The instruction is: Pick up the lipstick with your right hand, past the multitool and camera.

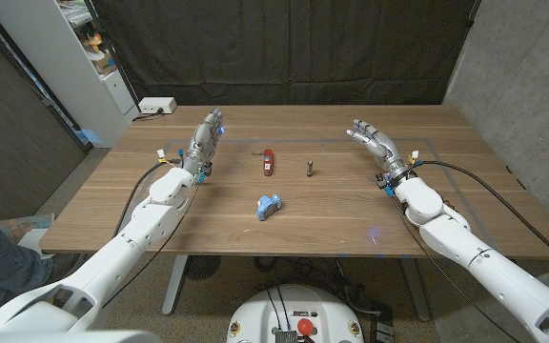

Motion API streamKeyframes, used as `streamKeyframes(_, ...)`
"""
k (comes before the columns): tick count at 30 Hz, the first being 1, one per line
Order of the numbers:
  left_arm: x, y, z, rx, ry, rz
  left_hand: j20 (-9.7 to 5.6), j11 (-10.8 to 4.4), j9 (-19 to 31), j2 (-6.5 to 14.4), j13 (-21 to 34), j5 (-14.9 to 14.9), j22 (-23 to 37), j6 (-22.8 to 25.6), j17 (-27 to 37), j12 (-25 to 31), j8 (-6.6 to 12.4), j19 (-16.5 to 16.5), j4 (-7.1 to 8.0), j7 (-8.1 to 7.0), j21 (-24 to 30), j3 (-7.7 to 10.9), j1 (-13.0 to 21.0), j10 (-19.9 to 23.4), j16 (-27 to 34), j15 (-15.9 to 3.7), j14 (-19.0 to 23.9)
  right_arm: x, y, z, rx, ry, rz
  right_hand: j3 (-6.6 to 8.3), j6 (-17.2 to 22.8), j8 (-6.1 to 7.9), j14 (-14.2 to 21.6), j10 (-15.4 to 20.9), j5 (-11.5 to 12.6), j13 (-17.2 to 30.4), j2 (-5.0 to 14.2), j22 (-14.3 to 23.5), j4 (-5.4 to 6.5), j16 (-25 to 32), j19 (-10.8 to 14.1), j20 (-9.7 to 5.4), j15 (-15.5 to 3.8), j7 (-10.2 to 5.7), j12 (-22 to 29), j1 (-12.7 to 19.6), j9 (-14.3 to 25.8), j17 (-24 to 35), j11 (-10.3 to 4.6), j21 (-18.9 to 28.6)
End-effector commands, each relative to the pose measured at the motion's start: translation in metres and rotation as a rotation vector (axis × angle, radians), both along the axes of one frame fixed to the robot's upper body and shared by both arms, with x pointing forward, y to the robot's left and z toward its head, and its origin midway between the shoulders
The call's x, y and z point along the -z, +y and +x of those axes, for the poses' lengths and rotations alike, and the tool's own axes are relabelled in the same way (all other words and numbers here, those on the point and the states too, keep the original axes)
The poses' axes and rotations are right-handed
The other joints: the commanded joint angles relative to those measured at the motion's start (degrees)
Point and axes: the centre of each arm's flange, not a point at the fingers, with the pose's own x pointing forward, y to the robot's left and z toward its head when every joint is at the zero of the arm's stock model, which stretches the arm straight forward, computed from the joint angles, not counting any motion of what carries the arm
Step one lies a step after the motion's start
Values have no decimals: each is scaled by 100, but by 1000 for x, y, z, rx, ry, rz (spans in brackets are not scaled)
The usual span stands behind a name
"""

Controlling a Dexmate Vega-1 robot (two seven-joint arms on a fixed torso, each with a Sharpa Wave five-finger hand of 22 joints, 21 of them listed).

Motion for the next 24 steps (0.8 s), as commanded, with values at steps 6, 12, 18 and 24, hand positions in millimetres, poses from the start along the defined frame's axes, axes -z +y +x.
streamKeyframes(6, 0, -1, 2, 5, 2, 1, 50, -4, 17, 23, 20, -22, 27, 10, 14, -26, -6, -106, -46, 0, -10, 14, 61, 1, -16, -48, -165, 0, 4, -8, 55, -20, -74, -98, -14, -21, -55, 2, 93, 29, -190, 9, 19, -16, -72, 29, -4, 120, -1, 43, 11, 14, 28, -15)
streamKeyframes(12, 0, -1, 2, 5, -3, 0, 58, 4, 17, 25, 20, -26, 28, 8, 14, -28, -9, -108, -49, 2, -11, 11, 61, 4, -15, -49, -162, 2, 6, -11, 72, -25, -98, -153, -10, -19, -63, 39, 123, 24, -246, 12, 43, -13, -84, 41, 34, 168, 12, 35, 11, 16, 65, -10)
streamKeyframes(18, 2, -1, 2, 7, 0, -4, 64, 4, 17, 28, 20, -29, 29, 10, 14, -32, -11, -110, -51, 2, -11, 9, 62, 5, -17, -50, -164, 4, 7, -13, 74, -31, -110, -207, -63, -39, -78, 18, 150, 20, -286, 14, 65, -13, -103, 56, 24, 146, 2, 19, 11, 19, 37, -8)
streamKeyframes(24, 0, 0, 2, 4, -4, -1, 67, 8, 17, 30, 21, -32, 29, 17, 14, -33, -10, -109, -53, -1, -10, 7, 62, 10, -19, -54, -169, 9, 7, -14, 75, -37, -98, -255, -98, -48, -80, 0, 179, 18, -312, 16, 80, -7, -116, 65, 13, 105, -5, 10, 11, 21, -1, -5)
